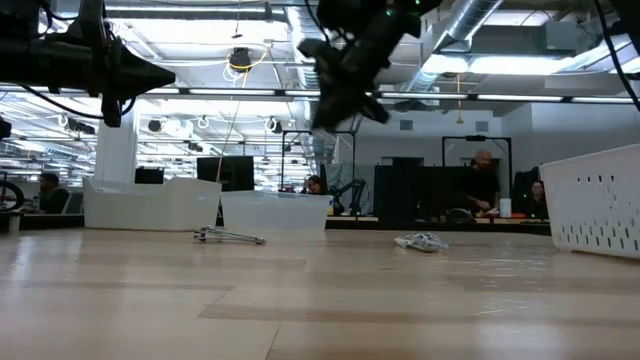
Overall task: Pick & Place Travel size toiletries
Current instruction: Put the silver nail cutter into the transparent bin
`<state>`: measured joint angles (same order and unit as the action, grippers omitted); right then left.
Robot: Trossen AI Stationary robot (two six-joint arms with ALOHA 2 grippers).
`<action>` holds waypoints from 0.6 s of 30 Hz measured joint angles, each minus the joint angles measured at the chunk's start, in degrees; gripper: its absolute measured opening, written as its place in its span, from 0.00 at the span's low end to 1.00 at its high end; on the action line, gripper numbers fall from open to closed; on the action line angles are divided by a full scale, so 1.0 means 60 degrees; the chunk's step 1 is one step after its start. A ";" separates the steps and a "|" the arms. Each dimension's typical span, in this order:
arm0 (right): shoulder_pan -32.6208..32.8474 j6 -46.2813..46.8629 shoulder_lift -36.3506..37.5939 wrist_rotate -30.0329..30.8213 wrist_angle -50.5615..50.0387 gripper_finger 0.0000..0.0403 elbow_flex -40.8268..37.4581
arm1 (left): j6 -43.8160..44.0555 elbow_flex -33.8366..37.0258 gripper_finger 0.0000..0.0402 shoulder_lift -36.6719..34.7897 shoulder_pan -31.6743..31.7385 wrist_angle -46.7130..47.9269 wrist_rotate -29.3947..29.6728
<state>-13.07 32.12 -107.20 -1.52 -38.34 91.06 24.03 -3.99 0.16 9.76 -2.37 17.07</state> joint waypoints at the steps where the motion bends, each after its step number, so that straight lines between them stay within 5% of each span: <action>1: -0.0096 -0.0122 0.0000 -0.0010 0.0263 0.08 0.0170 | 0.0000 0.0000 0.00 0.0000 0.0000 0.0000 -0.0001; 12: -0.1512 -0.0388 -0.0267 0.0011 0.3534 0.08 0.0492 | 0.0000 0.0000 0.00 0.0000 0.0000 -0.0006 0.0001; 18: -0.1875 -0.0418 -0.0977 0.0008 0.3637 0.08 0.0692 | 0.0003 0.0000 0.00 0.0000 0.0000 -0.0011 0.0006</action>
<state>-24.32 29.61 -113.06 -1.47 -16.52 95.21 24.05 -3.99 0.16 9.76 -2.43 17.10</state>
